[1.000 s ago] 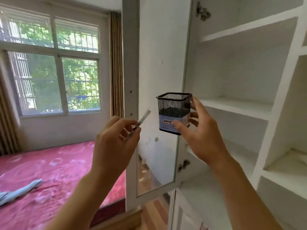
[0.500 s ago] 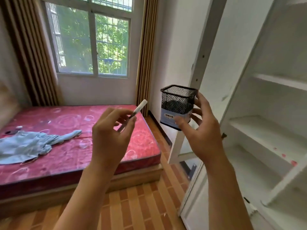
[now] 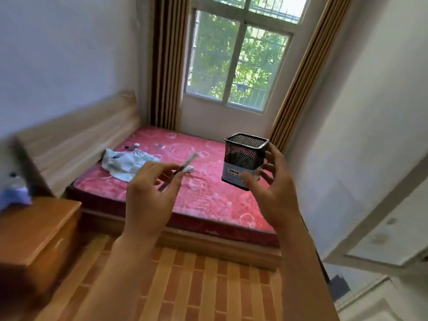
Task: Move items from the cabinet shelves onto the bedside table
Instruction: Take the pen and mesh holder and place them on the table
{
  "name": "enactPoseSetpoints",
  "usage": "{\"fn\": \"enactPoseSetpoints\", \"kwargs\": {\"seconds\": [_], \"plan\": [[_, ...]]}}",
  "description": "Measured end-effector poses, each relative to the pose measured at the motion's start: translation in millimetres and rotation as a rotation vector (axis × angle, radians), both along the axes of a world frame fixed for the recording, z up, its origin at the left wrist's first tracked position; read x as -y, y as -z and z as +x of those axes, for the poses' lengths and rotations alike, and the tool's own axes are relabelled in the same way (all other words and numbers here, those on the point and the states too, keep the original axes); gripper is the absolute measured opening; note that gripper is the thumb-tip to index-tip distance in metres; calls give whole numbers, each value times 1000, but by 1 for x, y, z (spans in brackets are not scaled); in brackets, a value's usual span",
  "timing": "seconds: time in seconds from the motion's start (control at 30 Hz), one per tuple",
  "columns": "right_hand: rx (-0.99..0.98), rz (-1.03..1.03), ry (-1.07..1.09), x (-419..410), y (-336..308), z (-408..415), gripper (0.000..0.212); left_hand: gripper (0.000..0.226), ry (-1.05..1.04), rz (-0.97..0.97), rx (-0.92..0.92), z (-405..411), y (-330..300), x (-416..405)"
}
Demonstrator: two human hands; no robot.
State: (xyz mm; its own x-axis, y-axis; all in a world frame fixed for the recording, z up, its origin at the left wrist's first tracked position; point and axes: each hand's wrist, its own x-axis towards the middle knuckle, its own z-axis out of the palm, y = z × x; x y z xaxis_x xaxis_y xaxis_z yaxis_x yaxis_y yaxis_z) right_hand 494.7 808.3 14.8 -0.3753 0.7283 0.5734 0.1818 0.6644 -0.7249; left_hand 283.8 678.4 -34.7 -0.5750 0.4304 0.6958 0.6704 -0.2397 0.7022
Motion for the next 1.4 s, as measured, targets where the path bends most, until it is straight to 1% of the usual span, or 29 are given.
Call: {"fn": "enactPoseSetpoints", "kwargs": {"seconds": [0.2,0.33,0.47,0.57,0.7,0.87,0.97,1.07,1.2,1.4], "plan": [[0,-13,-256,10,12,-111,78,18,-249,-44,47,-72,8,56],[-1,-11,-405,16,21,-175,77,17,-369,-70,95,-107,12,82],[18,-30,-514,8,28,-229,77,16,-512,-101,58,-139,18,90],[24,-37,-595,-5,32,-265,76,17,-592,-111,51,-160,19,82],[26,-63,-662,-33,33,-308,78,18,-609,-100,79,-187,15,56],[26,-91,-720,-80,38,-355,78,18,-690,-153,40,-224,17,17],[21,-118,-743,-107,41,-379,82,19,-717,-190,41,-241,15,-6],[12,-157,-786,-126,45,-402,80,17,-764,-238,55,-258,17,-22],[26,-192,-829,-139,57,-432,83,16,-813,-268,62,-278,23,-31],[39,-218,-874,-138,63,-488,83,15,-862,-259,48,-325,28,-21]]}}
